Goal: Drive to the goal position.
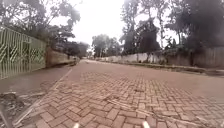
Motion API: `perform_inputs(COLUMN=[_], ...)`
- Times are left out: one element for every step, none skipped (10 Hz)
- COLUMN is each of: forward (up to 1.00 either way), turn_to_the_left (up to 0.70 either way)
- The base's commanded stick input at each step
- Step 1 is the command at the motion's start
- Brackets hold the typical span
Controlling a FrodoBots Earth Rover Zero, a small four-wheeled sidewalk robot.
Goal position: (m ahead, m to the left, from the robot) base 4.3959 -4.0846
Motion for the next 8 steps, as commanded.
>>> perform_inputs(forward=[0.50,0.50,0.50,0.50,0.50,0.50,0.50,0.50], turn_to_the_left=[0.00,0.00,0.00,0.00,0.00,0.00,0.00,0.04])
